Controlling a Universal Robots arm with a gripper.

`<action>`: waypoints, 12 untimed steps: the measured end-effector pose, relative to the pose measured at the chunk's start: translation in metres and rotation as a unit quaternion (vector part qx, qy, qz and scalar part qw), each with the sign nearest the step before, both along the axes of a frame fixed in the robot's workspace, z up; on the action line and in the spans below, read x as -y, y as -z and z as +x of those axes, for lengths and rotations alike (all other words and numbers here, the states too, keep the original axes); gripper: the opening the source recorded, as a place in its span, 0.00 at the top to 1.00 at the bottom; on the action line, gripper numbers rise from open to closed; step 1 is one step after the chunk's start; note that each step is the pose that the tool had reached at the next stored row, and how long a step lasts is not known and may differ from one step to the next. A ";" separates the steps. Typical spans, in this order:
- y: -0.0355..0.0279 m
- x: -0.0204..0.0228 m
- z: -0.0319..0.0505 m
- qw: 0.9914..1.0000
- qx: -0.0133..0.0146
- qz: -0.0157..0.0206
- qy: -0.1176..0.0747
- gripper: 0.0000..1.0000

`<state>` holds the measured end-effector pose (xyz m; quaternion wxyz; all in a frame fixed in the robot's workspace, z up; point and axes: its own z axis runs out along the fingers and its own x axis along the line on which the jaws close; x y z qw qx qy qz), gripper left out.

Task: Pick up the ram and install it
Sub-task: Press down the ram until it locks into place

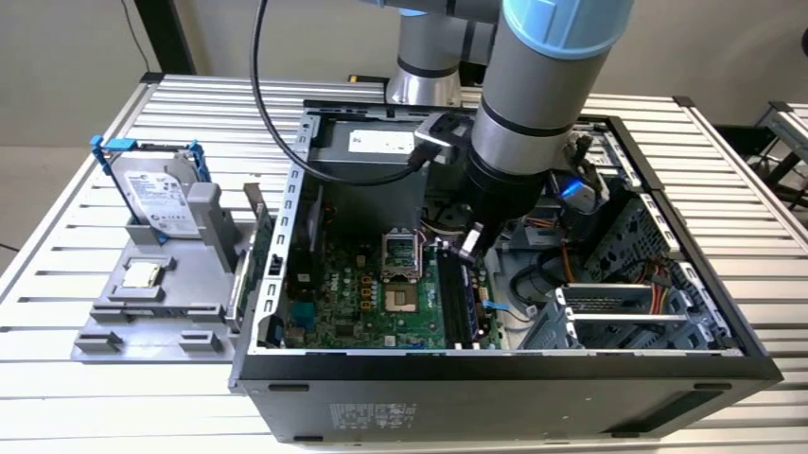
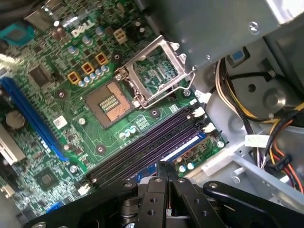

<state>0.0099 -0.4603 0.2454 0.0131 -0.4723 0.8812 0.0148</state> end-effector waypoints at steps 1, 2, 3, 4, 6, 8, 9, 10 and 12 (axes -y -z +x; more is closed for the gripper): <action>0.0000 0.0000 0.0000 1.000 0.001 0.000 -0.009 1.00; 0.0000 0.0000 0.0000 1.000 0.002 0.000 -0.017 1.00; 0.0000 0.0000 0.0000 1.000 0.003 0.000 -0.026 1.00; 0.0000 0.0000 0.0000 0.999 0.004 0.000 -0.034 1.00; 0.0000 0.0000 0.0000 0.999 0.006 0.000 -0.052 1.00; 0.0000 0.0000 0.0000 0.997 0.007 0.000 -0.071 1.00; -0.0001 0.0000 -0.0001 0.996 0.007 0.000 -0.085 1.00; -0.0001 0.0000 -0.0001 0.996 0.007 0.000 -0.094 1.00; 0.0000 0.0000 -0.0001 0.994 0.007 0.000 -0.112 1.00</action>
